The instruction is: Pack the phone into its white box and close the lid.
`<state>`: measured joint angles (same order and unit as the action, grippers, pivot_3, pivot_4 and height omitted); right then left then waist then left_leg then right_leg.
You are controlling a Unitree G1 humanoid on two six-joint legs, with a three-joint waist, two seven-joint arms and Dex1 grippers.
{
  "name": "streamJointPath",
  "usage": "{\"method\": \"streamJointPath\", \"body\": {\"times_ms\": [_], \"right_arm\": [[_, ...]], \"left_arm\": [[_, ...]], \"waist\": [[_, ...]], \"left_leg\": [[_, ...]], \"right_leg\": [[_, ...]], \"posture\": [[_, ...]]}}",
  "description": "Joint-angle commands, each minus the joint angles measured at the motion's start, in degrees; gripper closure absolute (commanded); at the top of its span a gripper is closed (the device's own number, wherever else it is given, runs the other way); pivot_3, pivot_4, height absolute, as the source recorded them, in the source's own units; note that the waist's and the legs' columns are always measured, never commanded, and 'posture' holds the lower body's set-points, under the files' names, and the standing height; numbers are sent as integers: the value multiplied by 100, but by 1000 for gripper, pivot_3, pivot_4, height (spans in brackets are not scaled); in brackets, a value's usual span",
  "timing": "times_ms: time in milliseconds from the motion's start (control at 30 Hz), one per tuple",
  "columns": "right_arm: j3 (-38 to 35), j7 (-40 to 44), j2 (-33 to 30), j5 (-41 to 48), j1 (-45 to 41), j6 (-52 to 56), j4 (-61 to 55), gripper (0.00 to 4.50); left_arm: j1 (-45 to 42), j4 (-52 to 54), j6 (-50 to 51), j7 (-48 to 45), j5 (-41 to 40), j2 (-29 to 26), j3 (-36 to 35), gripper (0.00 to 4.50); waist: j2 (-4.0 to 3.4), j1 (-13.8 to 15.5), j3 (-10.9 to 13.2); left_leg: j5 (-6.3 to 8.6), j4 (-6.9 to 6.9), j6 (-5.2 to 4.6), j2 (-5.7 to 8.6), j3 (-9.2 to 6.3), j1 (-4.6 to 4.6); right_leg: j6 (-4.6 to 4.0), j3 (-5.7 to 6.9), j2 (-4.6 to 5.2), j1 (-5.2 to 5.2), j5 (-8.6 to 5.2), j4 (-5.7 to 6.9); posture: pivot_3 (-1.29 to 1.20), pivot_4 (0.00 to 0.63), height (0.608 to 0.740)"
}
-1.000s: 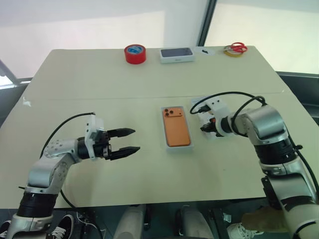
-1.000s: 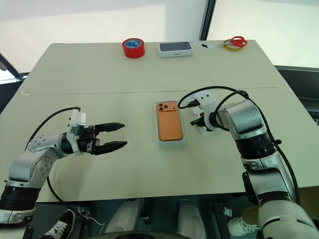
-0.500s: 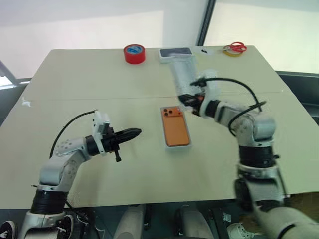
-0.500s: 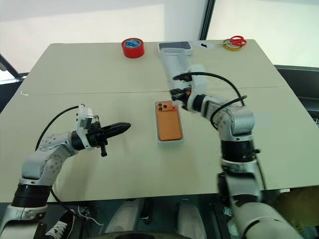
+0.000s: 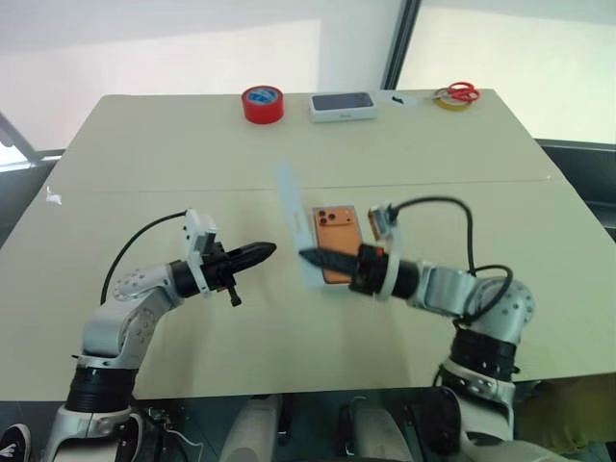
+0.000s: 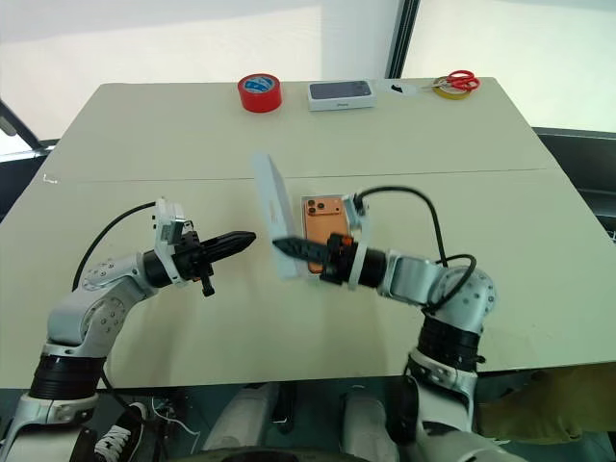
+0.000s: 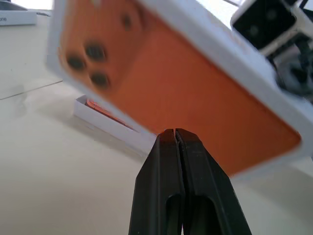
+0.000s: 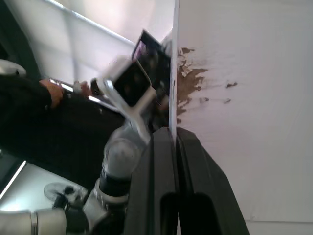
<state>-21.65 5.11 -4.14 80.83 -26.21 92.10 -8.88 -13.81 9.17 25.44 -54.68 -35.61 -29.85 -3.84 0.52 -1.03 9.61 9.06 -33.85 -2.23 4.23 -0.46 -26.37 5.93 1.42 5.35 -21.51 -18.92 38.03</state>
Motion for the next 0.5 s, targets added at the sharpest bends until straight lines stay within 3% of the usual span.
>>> {"method": "streamJointPath", "body": {"times_ms": [33, 333, 433, 500], "right_arm": [[265, -536, -134, 811, -285, -254, 401, 4500], [794, -1203, -409, 1163, -479, -1060, 1182, 4500], [1081, -958, -624, 371, -429, -1301, 880, 4500], [1057, -821, -703, 335, -472, -1388, 1044, 4500]], "left_arm": [[79, 312, -75, 42, -38, 72, 5, 4441], [248, 184, -540, 325, 662, 671, 731, 4441], [127, -51, -612, 382, 776, 870, 805, 4441], [13, -210, -696, 412, 859, 999, 837, 4441]], "waist": [[-4, -24, -1], [-4, 38, -2], [-6, 38, -3], [-2, 38, -6]], "left_leg": [[0, 0, -1, -1, 1, 1], [-6, -13, -22, -1, 3, -4], [-5, -13, -24, -1, 3, -2], [-5, -13, -24, -2, 3, -2]], "right_leg": [[-1, -3, 0, 0, 0, 1], [1, -1, 2, 7, 0, -7], [1, -1, 2, 8, 0, -7], [1, 0, 1, 8, 0, -7]], "posture": [[0, 150, 738], [0, 150, 738], [0, 150, 738], [0, 150, 738]]}}
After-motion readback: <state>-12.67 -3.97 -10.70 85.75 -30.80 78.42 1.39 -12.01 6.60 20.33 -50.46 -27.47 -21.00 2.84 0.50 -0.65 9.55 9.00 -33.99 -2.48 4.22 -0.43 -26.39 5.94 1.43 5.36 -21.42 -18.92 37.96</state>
